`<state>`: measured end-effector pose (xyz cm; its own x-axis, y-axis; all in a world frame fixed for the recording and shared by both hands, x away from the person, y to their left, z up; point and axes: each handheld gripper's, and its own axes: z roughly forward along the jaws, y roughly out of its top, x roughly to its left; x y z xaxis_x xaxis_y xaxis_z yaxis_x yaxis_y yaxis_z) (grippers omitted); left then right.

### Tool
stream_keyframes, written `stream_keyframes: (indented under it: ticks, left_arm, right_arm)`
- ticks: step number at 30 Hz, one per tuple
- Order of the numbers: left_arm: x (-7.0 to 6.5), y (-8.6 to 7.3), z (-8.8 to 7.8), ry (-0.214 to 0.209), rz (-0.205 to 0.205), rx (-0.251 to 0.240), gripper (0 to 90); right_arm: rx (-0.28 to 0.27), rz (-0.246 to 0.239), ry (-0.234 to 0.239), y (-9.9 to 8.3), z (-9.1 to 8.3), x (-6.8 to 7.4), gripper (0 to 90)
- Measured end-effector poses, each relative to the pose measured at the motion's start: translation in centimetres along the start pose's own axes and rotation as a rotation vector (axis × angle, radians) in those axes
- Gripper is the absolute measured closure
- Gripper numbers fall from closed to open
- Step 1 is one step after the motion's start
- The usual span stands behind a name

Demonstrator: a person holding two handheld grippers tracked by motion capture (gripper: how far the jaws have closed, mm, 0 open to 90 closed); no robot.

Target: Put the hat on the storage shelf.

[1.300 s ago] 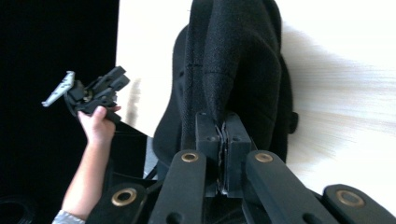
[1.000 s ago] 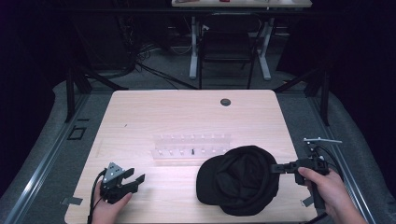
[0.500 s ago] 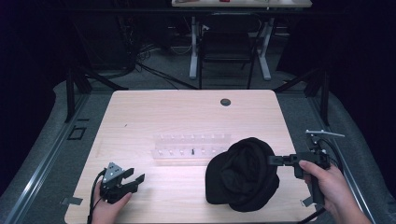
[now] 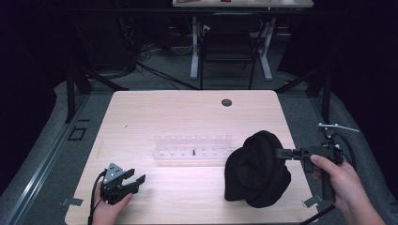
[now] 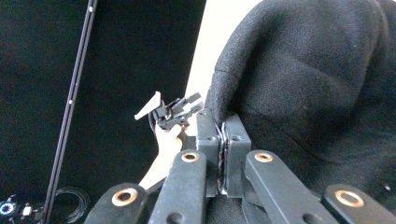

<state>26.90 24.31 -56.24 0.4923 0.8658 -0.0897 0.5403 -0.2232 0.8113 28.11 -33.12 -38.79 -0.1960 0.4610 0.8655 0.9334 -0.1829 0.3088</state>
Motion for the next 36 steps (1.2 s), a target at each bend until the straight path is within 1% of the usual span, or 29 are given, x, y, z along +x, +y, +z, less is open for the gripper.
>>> stream_keyframes:
  ticks: [5,6,9,12,13,19,23,25,29,30,31,36]
  left_arm:
    - [0.0,0.0,0.0,0.000,0.000,0.001,46.4]
    - [0.0,0.0,0.0,0.001,0.000,0.000,46.4]
    - [0.0,0.0,0.0,0.000,-0.002,-0.001,46.4]
    - [0.0,0.0,0.0,0.000,-0.001,0.000,46.4]
    - [0.0,0.0,0.0,0.000,-0.002,0.000,46.4]
    - [0.0,0.0,0.0,0.000,0.000,0.001,46.4]
    - [0.0,0.0,0.0,0.000,0.000,0.000,46.4]
    - [0.0,0.0,0.0,-0.001,0.001,0.002,46.4]
    - [0.0,0.0,-0.1,0.001,0.001,0.006,46.2]
    - [0.0,0.0,0.0,0.003,0.000,0.003,46.2]
    - [0.0,0.0,0.0,-0.001,-0.002,-0.002,46.2]
    - [0.0,0.0,0.0,-0.002,-0.002,-0.001,46.2]
  right_arm:
    - [-0.015,-0.006,0.008,0.3,-0.7,0.5,88.5]
    - [-0.027,-0.008,0.012,0.4,-1.1,0.7,88.5]
    - [-0.050,-0.001,0.019,0.5,-1.5,1.0,88.5]
    - [-0.050,-0.009,0.025,0.7,-1.9,1.1,88.5]
    - [-0.067,-0.002,0.031,0.7,-2.0,1.2,88.5]
    - [-0.070,-0.007,0.039,1.0,-2.0,1.4,88.5]
    - [-0.068,-0.022,0.048,1.4,-1.8,1.9,88.5]
    - [-0.081,-0.014,0.057,1.5,-1.7,2.4,88.5]
    - [-0.083,-0.035,0.060,2.0,-1.8,3.2,88.5]
    - [-0.079,-0.042,0.054,2.1,-1.8,3.4,88.5]
    - [-0.089,-0.040,0.059,2.2,-1.7,3.7,88.5]
    - [-0.091,-0.056,0.073,2.9,-1.6,4.7,88.5]
